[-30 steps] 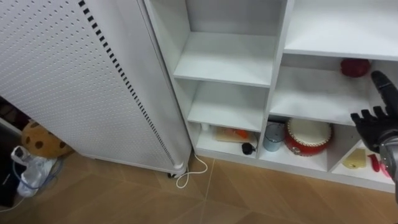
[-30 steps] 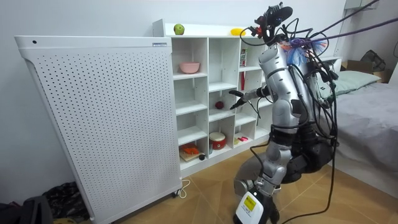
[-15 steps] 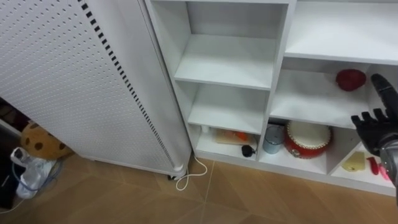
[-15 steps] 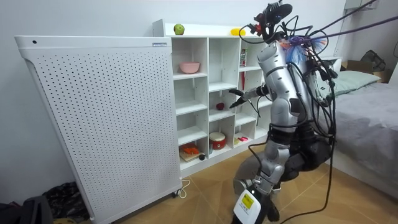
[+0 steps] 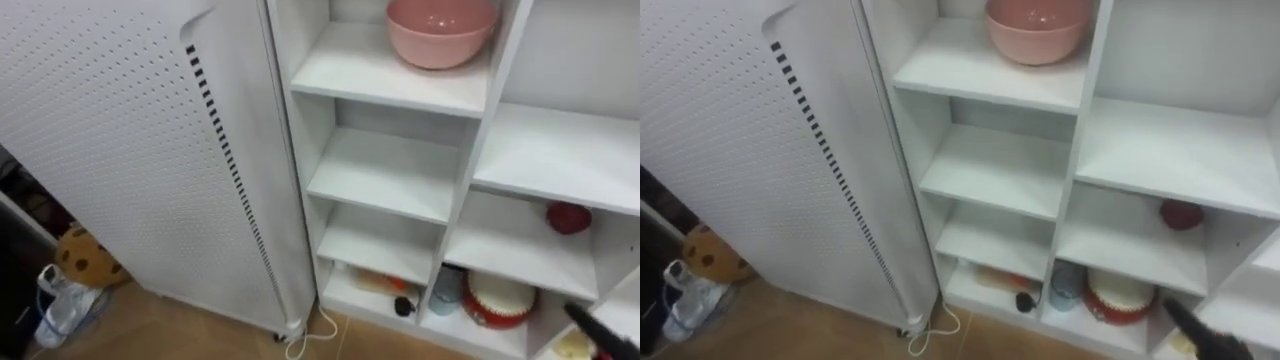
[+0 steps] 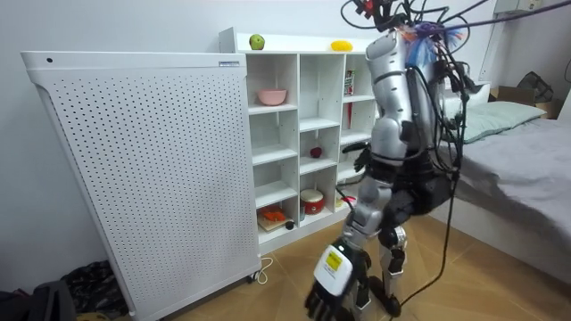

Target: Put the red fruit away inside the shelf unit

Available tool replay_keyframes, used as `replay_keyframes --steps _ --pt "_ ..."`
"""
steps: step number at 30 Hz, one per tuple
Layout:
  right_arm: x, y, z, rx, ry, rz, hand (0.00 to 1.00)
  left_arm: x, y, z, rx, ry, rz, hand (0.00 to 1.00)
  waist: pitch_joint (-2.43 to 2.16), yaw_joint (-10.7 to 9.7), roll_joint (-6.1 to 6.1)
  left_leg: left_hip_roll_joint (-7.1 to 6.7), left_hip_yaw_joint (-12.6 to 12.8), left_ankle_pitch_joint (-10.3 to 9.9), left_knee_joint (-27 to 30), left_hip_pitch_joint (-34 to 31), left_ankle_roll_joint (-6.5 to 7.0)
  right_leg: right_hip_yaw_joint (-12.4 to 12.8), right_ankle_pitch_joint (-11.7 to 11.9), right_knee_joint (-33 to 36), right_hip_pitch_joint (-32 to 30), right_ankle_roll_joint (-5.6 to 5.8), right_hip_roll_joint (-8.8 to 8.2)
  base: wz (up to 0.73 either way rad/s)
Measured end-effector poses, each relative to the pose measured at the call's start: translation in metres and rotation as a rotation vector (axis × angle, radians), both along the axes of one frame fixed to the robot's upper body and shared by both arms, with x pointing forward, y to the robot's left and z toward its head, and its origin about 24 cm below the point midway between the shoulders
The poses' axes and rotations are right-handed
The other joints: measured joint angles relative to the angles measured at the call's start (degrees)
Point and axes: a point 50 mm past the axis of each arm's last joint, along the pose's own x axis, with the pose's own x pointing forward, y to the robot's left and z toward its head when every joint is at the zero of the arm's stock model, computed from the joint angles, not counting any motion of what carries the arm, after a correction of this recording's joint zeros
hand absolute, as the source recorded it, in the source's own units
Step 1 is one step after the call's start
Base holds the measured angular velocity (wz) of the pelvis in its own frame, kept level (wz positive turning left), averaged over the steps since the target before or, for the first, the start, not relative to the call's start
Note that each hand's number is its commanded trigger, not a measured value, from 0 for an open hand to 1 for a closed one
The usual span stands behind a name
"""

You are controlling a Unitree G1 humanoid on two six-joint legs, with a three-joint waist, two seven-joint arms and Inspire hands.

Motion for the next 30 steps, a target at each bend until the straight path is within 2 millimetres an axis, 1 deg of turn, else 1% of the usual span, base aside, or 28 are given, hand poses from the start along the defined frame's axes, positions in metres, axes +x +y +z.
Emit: replay_keyframes --steps 1,2,3,4,5,6,7,8,9,10,11,14,15,16,17,18,19,20,22,23,24,26,28,29,30 --pt "-0.011 0.004 -0.011 -0.017 0.052 0.043 0.0 0.003 0.0 0.001 0.001 -0.015 -0.003 0.0 -0.08 -1.12 -0.14 0.05 -0.26 0.16 -1.68 2.09 -0.09 -0.3 0.31 -1.93 2.29 0.11 0.76 0.05" --pt "-0.025 0.008 -0.024 -0.025 0.109 0.076 0.0 0.005 0.002 0.003 0.011 -0.028 -0.013 0.0 -0.19 -1.82 -0.33 0.04 -0.23 0.22 -3.54 4.52 -0.15 -0.53 0.79 -4.1 4.85 0.25 1.25 0.0" --pt "-0.033 0.011 -0.03 -0.028 0.139 0.095 0.0 0.005 0.002 0.003 0.015 -0.036 -0.015 0.0 -0.32 -2.38 -0.41 0.04 -0.23 0.24 -4.53 5.67 -0.17 -0.89 0.91 -5.21 6.1 0.37 1.49 0.0" --pt "-0.05 0.016 -0.043 -0.034 0.202 0.134 0.0 0.005 0.001 0.003 0.029 -0.048 -0.027 0.0 -0.5 -2.99 -0.62 0.09 -0.17 0.48 -6.91 8.65 -0.22 -1.1 1.26 -7.59 8.97 0.69 2.0 0.0" --pt "-0.059 0.019 -0.049 -0.032 0.232 0.147 0.0 0.004 0.0 0.003 0.035 -0.049 -0.034 0.0 -0.61 -3.31 -0.65 0.16 -0.15 0.63 -8.04 10.1 -0.22 -1.19 1.51 -8.81 10.53 0.85 2.32 -0.04" --pt "-0.078 0.027 -0.062 -0.02 0.295 0.172 0.0 -0.001 -0.001 0.002 0.041 -0.041 -0.049 0.0 -1.04 -3.96 -0.86 0.33 0.15 1.07 -10.14 12.97 -0.22 -1.07 2.02 -11.37 13.64 1.22 2.94 -0.13" --pt "-0.093 0.034 -0.072 -0.011 0.347 0.199 0.0 -0.006 -0.002 0.002 0.045 -0.035 -0.059 0.0 -1.61 -4.48 -1.23 0.46 0.54 1.15 -12.12 15.58 -0.21 -0.75 2.18 -13.29 15.98 1.49 3.4 -0.14" --pt "-0.1 0.037 -0.076 -0.013 0.372 0.218 0.0 -0.008 -0.002 0.001 0.048 -0.033 -0.061 0.0 -1.98 -4.85 -1.32 0.66 0.61 1.15 -12.99 16.65 -0.21 -0.64 2.27 -14.15 16.98 1.66 3.6 -0.08" --pt "-0.116 0.039 -0.082 -0.02 0.419 0.26 0.0 -0.013 -0.006 0.0 0.052 -0.033 -0.062 0.0 -2.58 -5.74 -1.38 0.86 0.86 1.15 -14.37 19.11 -0.21 -0.76 2.32 -15.7 19.2 1.94 3.83 -0.06" --pt "-0.127 0.042 -0.086 -0.022 0.454 0.285 0.0 -0.016 -0.01 -0.001 0.052 -0.028 -0.067 0.0 -2.83 -6.01 -1.45 0.93 1.3 1.16 -15.8 21.47 -0.21 -0.64 2.39 -16.62 21.08 2.07 4.07 -0.1" --pt "-0.135 0.048 -0.091 -0.016 0.481 0.305 0.0 -0.018 -0.012 -0.002 0.046 -0.026 -0.068 0.0 -2.87 -6.62 -1.53 0.95 1.39 1.16 -17.04 24.0 -0.21 -0.75 2.44 -17.83 23.42 2.14 4.39 -0.12" --pt "-0.147 0.062 -0.099 0.005 0.516 0.344 0.0 -0.022 -0.014 -0.003 0.04 -0.02 -0.065 0.0 -3.0 -8.64 -1.71 1.11 1.67 1.16 -19.43 28.92 -0.22 -0.66 2.54 -20.56 28.54 2.32 4.96 -0.02" --pt "-0.152 0.068 -0.102 0.012 0.529 0.363 0.0 -0.02 -0.015 -0.003 0.037 -0.029 -0.057 0.0 -3.14 -9.13 -1.84 1.26 1.99 1.17 -20.66 30.9 -0.23 -0.12 2.52 -21.44 30.2 2.37 5.25 -0.16" --pt "-0.154 0.072 -0.104 0.005 0.537 0.397 0.0 -0.018 -0.017 -0.003 0.028 -0.045 -0.032 0.0 -3.14 -9.18 -1.81 1.46 2.9 1.17 -21.76 32.61 -0.23 0.83 2.49 -21.6 31.11 2.43 5.5 -0.29" --pt "-0.158 0.078 -0.106 -0.005 0.559 0.432 0.0 -0.019 -0.019 -0.003 0.026 -0.052 -0.014 0.0 -3.12 -9.62 -1.79 1.53 3.36 1.17 -22.78 34.2 -0.23 0.95 2.59 -22.16 32.11 2.59 5.68 -0.31" --pt "-0.16 0.08 -0.107 -0.013 0.567 0.454 0.0 -0.019 -0.019 -0.004 0.025 -0.053 -0.008 0.0 -3.13 -10.09 -1.83 1.54 3.58 1.17 -23.25 34.65 -0.23 1.11 2.62 -22.63 32.67 2.64 5.76 -0.21" --pt "-0.163 0.085 -0.109 -0.024 0.584 0.497 0.0 -0.02 -0.022 -0.005 0.017 -0.056 0.011 0.0 -3.14 -10.66 -1.85 1.59 4.4 1.17 -23.96 35.8 -0.23 1.73 2.74 -23.38 33.64 2.85 5.9 -0.12" --pt "-0.166 0.087 -0.11 -0.025 0.591 0.51 0.0 -0.02 -0.023 -0.005 0.015 -0.057 0.015 0.0 -3.14 -10.87 -1.87 1.59 4.74 1.17 -24.18 36.13 -0.23 2.15 2.72 -23.46 33.82 2.93 5.96 -0.16" --pt "-0.177 0.098 -0.115 -0.006 0.62 0.543 0.0 -0.022 -0.026 -0.006 0.007 -0.054 0.019 0.0 -3.13 -11.79 -1.8 1.62 5.01 1.17 -24.87 37.65 -0.23 3.25 2.72 -23.46 34.78 2.97 6.15 -0.12" --pt "-0.181 0.1 -0.116 0.001 0.627 0.546 0.0 -0.022 -0.027 -0.006 0.005 -0.053 0.021 0.0 -3.12 -12.02 -1.92 1.62 5.11 1.17 -24.89 38.05 -0.23 3.97 2.72 -23.46 35.07 2.98 6.17 -0.07" --pt "-0.189 0.104 -0.118 0.016 0.647 0.548 0.0 -0.023 -0.027 -0.007 0.004 -0.046 0.022 0.0 -3.0 -12.38 -1.76 1.6 5.38 1.17 -24.96 38.75 -0.23 4.64 2.72 -23.53 35.62 3.0 6.21 -0.16" --pt "-0.2 0.107 -0.12 0.024 0.677 0.56 0.0 -0.027 -0.026 -0.007 0.011 -0.038 0.024 0.0 -2.9 -12.99 -1.68 1.63 6.1 1.17 -25.24 39.97 -0.23 6.36 2.74 -23.44 36.1 3.06 6.34 -0.24" --pt "-0.207 0.107 -0.121 0.023 0.697 0.567 0.0 -0.031 -0.023 -0.007 0.016 -0.03 0.041 0.0 -2.9 -13.87 -1.48 1.68 6.16 1.15 -25.74 40.61 -0.25 6.98 2.78 -23.42 36.35 3.17 6.5 -0.15" --pt "-0.208 0.107 -0.121 0.026 0.7 0.561 0.0 -0.032 -0.022 -0.007 0.018 -0.028 0.047 0.0 -2.88 -14.06 -1.46 1.69 6.3 1.15 -25.82 40.77 -0.25 7.18 2.83 -23.39 36.4 3.25 6.55 -0.17" --pt "-0.214 0.107 -0.122 0.036 0.718 0.551 0.0 -0.034 -0.021 -0.007 0.02 -0.022 0.064 0.0 -2.88 -14.24 -1.31 1.78 6.73 1.09 -25.89 41.16 -0.33 7.66 2.88 -23.34 36.55 3.3 6.76 -0.13"
